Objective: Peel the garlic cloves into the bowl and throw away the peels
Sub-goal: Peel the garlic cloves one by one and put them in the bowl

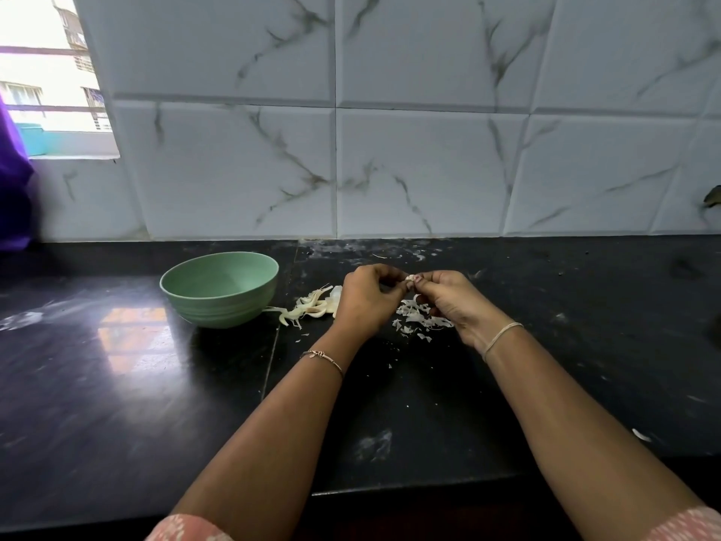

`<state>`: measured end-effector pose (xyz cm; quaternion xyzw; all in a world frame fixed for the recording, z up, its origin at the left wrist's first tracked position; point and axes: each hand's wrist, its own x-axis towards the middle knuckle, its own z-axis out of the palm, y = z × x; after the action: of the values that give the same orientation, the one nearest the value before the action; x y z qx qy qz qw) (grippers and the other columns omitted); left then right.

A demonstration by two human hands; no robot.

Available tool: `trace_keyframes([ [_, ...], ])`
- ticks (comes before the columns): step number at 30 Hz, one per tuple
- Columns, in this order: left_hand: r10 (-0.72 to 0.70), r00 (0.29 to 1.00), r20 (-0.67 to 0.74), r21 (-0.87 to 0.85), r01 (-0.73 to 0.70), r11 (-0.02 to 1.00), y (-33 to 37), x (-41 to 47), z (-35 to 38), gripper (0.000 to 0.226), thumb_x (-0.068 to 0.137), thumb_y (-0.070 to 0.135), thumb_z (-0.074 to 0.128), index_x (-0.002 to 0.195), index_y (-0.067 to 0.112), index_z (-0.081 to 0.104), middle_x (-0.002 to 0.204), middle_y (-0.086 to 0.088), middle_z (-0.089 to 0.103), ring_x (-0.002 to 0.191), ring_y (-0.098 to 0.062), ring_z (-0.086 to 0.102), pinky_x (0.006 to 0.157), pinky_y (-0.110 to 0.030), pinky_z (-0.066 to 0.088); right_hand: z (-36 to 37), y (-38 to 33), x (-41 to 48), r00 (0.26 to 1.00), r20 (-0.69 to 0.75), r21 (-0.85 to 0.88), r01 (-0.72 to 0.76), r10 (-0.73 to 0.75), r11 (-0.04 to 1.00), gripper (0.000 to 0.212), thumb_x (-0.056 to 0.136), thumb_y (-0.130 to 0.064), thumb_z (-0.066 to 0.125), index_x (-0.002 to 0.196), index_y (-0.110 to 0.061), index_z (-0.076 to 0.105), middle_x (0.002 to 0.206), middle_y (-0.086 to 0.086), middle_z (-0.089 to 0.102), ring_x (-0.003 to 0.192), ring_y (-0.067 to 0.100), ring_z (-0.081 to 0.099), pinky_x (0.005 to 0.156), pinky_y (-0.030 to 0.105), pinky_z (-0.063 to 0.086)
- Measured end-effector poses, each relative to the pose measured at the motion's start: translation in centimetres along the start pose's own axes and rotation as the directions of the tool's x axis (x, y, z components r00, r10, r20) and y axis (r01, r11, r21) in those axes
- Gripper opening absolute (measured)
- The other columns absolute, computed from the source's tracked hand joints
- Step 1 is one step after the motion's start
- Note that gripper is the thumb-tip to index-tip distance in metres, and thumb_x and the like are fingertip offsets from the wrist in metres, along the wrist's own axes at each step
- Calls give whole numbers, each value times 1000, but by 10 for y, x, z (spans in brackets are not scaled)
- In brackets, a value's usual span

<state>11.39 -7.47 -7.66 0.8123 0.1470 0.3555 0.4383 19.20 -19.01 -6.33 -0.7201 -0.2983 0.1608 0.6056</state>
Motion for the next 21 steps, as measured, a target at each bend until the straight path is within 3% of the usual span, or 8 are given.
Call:
trace_keyframes([
  [4, -27, 1000, -11, -78, 26, 997, 1, -1, 0, 7, 87, 18, 72, 93, 16, 70, 76, 6, 66, 65, -10, 64, 69, -34, 60, 4, 1, 0, 996, -25, -344, 74, -88, 936, 22, 101, -19, 47, 90, -7, 62, 67, -1, 51, 64, 14, 47, 57, 28, 36],
  [6, -92, 996, 12, -254, 92, 963, 5, -1, -2, 8, 90, 14, 69, 96, 12, 67, 80, -1, 67, 63, -11, 64, 62, -32, 60, 0, 3, 1, 988, -46, -551, 97, -147, 828, 16, 99, -20, 47, 94, -11, 60, 76, -1, 57, 76, 19, 55, 66, 30, 39],
  [9, -192, 978, 80, -526, 205, 825, 12, -4, -7, 16, 94, 11, 63, 108, 3, 61, 87, -8, 67, 64, -13, 66, 57, -27, 59, -10, 6, 2, 969, -102, -749, 75, -226, 658, 12, 94, -22, 55, 92, -17, 65, 95, 1, 64, 89, 22, 61, 72, 30, 44],
  [13, -258, 955, 147, -666, 289, 688, 15, -6, -11, 20, 96, 6, 57, 114, 0, 59, 90, -8, 69, 61, -9, 67, 55, -24, 58, -19, 5, -2, 956, -127, -775, 72, -266, 628, 12, 90, -24, 66, 91, -20, 77, 98, 0, 72, 93, 18, 64, 87, 30, 44],
  [15, -282, 941, 185, -679, 330, 656, 15, -7, -12, 18, 96, 5, 56, 113, 2, 61, 91, -5, 71, 61, -8, 66, 56, -24, 58, -20, 1, -5, 955, -134, -760, 74, -266, 646, 8, 84, -24, 74, 80, -17, 77, 86, -4, 71, 86, 14, 64, 75, 24, 43],
  [18, -300, 927, 227, -676, 371, 637, 15, -7, -12, 17, 96, 1, 55, 110, 5, 63, 90, -2, 72, 65, -10, 65, 58, -25, 59, -21, -1, -7, 942, -171, -716, 82, -289, 693, 22, 72, -18, 84, 64, -18, 64, 68, -7, 63, 67, 8, 57, 60, 22, 38],
  [21, -303, 921, 243, -676, 385, 628, 16, -9, -13, 13, 95, -1, 56, 102, 7, 64, 85, -3, 71, 67, -12, 65, 62, -26, 60, -19, 1, -5, 944, -105, -675, 164, -313, 719, 15, 78, -11, 78, 74, -21, 66, 74, -9, 65, 67, 5, 56, 68, 24, 47],
])
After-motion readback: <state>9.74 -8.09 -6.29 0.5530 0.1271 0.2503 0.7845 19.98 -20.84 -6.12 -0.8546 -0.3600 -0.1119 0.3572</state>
